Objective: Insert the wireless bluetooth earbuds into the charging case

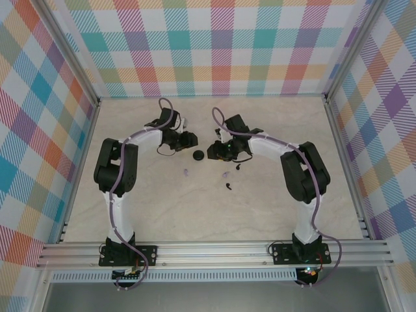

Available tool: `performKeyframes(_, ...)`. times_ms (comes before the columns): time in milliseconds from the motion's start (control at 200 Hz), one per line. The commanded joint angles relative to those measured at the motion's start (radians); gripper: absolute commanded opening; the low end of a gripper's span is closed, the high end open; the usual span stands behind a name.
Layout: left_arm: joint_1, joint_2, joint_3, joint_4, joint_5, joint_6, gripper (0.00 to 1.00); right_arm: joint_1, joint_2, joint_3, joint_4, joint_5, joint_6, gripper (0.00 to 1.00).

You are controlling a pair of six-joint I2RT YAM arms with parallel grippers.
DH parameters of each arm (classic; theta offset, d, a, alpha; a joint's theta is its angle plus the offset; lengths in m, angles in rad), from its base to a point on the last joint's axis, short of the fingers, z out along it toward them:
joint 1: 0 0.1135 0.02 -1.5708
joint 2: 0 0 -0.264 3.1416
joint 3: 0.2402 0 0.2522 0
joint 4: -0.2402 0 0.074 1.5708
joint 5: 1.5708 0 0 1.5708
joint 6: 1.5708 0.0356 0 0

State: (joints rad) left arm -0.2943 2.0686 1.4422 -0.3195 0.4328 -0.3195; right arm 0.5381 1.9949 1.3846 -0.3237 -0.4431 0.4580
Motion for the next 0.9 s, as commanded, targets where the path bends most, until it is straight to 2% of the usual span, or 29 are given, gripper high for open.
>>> performKeyframes(0, -0.008, 0.043, 0.060, -0.038, 0.043, -0.018, 0.45, 0.010, 0.052, 0.069, -0.036, -0.012, 0.042, 0.32)
performKeyframes(195, -0.012, 0.102, 0.104, -0.075, 0.089, -0.006, 0.43, 0.014, 0.123, 0.132, -0.065, 0.001, 0.067, 0.31)
performKeyframes(640, -0.014, 0.002, -0.011, -0.092, 0.135, 0.036, 0.38, 0.014, 0.151, 0.151, -0.104, 0.037, 0.056, 0.31)
performKeyframes(895, -0.026, -0.072, -0.098, -0.060, 0.149, 0.014, 0.40, 0.015, 0.166, 0.156, -0.092, 0.003, 0.066, 0.31)
